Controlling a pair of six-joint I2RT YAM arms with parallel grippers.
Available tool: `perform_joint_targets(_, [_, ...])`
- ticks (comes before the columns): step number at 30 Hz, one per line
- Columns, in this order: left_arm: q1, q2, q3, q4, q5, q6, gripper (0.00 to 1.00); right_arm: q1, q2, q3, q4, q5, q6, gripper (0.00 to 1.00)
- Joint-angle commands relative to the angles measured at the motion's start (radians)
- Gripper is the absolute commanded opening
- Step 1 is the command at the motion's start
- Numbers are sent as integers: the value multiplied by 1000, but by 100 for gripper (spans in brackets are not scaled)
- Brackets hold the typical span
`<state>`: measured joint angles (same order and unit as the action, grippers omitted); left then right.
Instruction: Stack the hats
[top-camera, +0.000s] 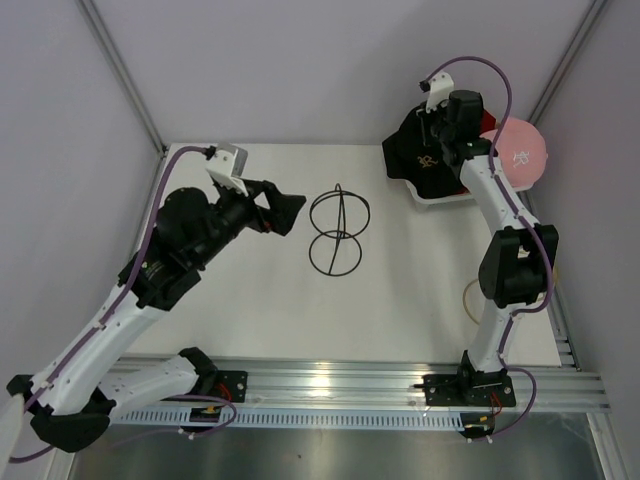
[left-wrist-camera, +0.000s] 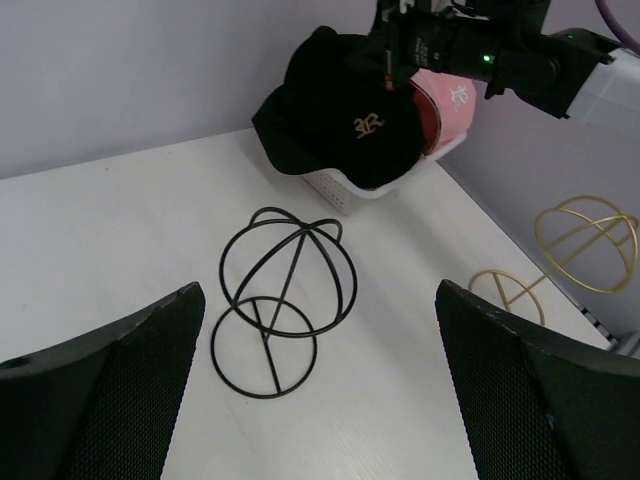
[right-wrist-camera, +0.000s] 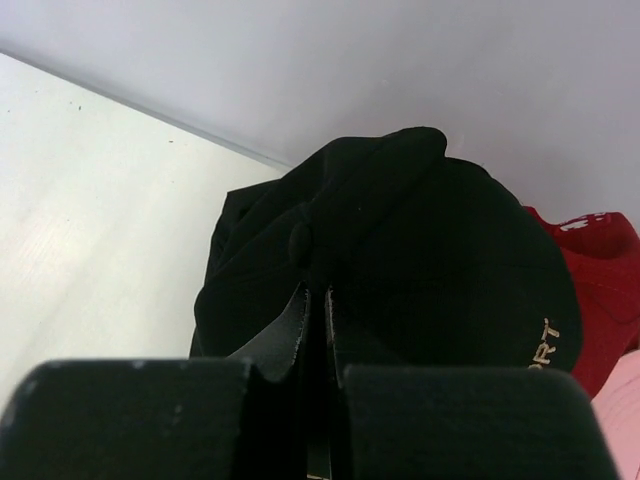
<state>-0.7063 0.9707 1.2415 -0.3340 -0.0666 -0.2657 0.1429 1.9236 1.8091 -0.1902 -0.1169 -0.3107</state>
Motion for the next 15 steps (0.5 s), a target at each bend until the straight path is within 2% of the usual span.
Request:
perform_joint_targets(1, [13,-49,-31,-28,-124,48,100,7,-32,55,0,-9,-13,0])
perform_joint_targets(8, [102,-99,-68,-62,-121,5,99,7,-127,125,-61,-107,44,0])
perform_joint_targets(15, [221,-118,-109,-102,-64,-81,100,33,-285,193,-107,-337,162,0])
